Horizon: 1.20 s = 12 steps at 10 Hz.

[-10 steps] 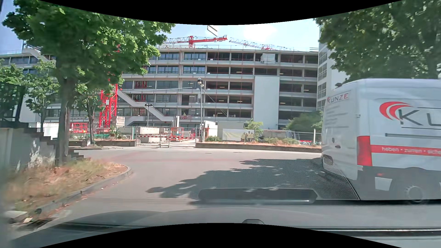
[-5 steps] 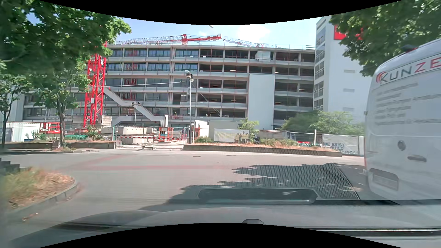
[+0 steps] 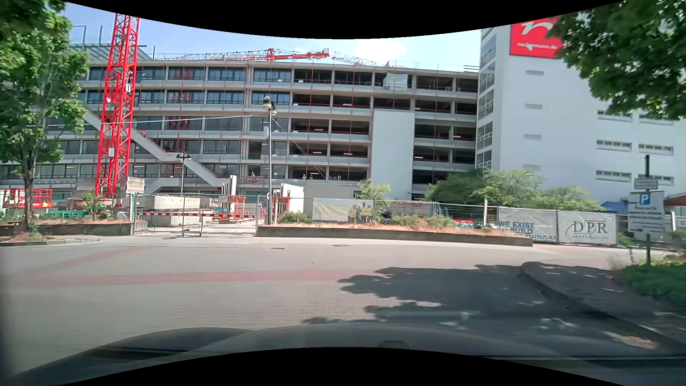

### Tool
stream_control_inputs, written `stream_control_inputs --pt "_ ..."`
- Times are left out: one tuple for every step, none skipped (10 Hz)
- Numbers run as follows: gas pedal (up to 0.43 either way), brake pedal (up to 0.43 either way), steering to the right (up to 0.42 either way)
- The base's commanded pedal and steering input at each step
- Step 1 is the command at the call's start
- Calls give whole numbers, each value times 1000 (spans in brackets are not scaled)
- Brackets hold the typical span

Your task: Follow the waypoints while adhering to traffic rules and regulations

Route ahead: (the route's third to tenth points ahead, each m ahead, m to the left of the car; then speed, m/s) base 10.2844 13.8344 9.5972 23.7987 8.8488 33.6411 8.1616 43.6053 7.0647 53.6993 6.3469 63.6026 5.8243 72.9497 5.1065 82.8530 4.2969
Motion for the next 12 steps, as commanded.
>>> stream_control_inputs --pt "0 146 101" --pt "0 152 96" --pt "0 177 90" --pt "0 183 75" --pt "0 207 47" --pt "0 226 24" --pt "0 232 -7" --pt "0 238 -30" --pt "0 250 -51" --pt "0 262 -69" --pt "0 262 -86" --pt "0 262 -109"
